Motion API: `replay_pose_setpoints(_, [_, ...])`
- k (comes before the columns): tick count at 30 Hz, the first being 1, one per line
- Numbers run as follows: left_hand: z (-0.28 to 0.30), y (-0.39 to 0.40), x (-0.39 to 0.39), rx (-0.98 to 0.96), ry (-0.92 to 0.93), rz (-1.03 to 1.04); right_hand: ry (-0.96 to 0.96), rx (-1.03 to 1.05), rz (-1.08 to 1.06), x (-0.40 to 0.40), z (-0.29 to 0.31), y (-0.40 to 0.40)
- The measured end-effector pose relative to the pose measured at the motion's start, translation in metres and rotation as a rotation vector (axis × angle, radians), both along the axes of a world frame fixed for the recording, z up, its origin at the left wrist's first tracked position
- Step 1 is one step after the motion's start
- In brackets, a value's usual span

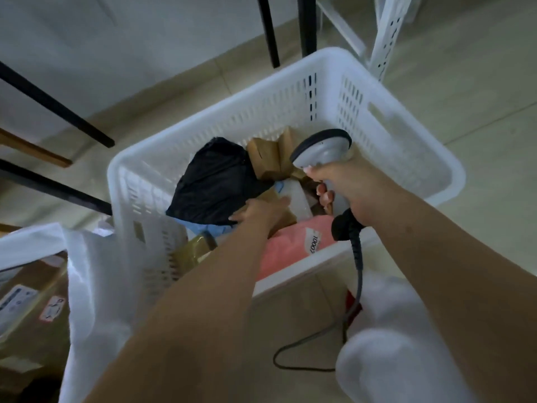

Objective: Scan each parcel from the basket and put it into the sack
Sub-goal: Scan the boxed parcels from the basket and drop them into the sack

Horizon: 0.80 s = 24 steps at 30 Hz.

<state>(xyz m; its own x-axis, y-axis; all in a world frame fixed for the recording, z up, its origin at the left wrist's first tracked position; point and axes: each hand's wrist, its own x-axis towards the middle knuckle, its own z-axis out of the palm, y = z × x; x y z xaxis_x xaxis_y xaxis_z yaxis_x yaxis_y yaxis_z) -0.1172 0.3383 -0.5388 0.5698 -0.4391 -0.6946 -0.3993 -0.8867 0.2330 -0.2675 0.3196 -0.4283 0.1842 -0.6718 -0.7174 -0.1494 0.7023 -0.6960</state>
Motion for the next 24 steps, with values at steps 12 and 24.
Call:
replay_pose_setpoints(12, [-0.012,0.042,0.033,-0.306,0.180,0.344,-0.028,-0.013,-0.033,-0.005,0.008,-0.001])
replay_pose_setpoints(24, [0.147,0.155,0.083,-0.819,0.275,0.108,-0.148,-0.065,-0.043,0.023,0.044,0.064])
